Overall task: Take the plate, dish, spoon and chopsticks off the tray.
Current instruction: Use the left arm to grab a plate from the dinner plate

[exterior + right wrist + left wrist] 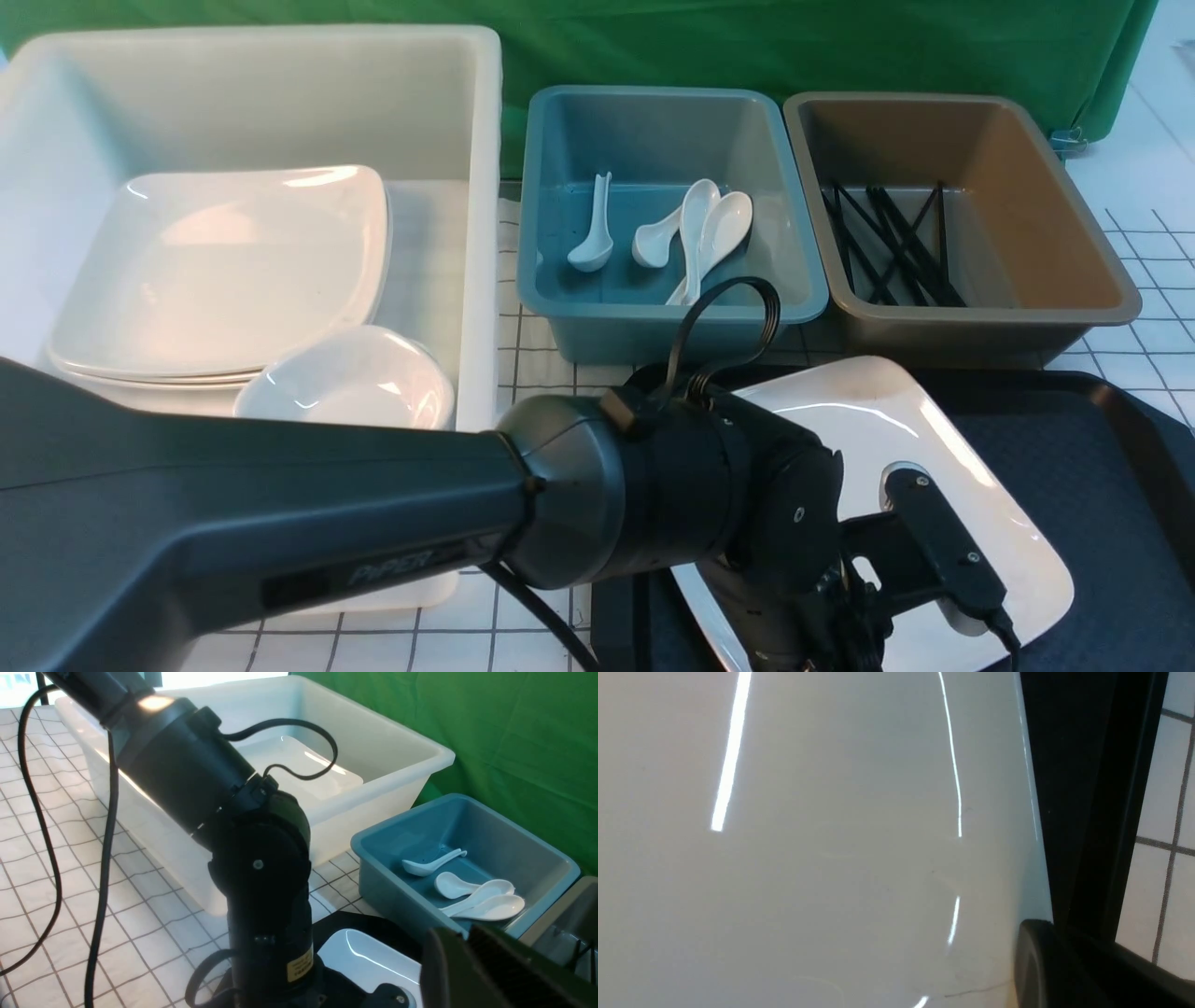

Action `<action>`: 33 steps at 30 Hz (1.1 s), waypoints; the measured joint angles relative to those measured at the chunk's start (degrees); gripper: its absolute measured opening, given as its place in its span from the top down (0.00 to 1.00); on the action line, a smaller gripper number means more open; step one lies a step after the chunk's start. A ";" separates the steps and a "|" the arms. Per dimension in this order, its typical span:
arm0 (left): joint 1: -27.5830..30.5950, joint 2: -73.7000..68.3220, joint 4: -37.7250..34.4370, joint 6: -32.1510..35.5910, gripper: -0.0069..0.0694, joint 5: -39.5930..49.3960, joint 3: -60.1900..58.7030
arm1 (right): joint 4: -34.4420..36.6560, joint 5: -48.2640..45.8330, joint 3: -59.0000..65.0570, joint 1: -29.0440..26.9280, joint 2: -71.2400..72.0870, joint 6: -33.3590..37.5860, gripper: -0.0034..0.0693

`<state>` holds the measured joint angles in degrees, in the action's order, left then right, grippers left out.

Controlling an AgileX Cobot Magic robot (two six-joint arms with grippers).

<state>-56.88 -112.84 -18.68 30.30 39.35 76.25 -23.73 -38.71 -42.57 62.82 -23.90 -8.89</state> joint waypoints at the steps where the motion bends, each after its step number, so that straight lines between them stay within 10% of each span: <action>1: 0.00 0.00 0.00 0.12 0.89 0.26 0.00 | 0.00 0.00 0.00 0.00 0.00 0.00 0.85; 18: 0.00 8.35 0.42 -0.12 0.90 6.99 -0.10 | 0.00 0.00 0.00 0.00 0.00 0.00 0.85; 27: 1.20 9.13 6.46 -31.35 0.90 12.38 -0.76 | 0.00 -2.46 0.00 0.00 0.00 -0.13 0.85; 33: 4.33 9.19 -5.87 -37.85 0.90 11.05 -5.92 | 0.00 -2.77 0.00 0.00 0.00 -1.30 0.85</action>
<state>-52.55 -103.65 -24.55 -7.54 50.40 70.33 -23.73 -41.48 -42.57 62.82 -23.90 -10.19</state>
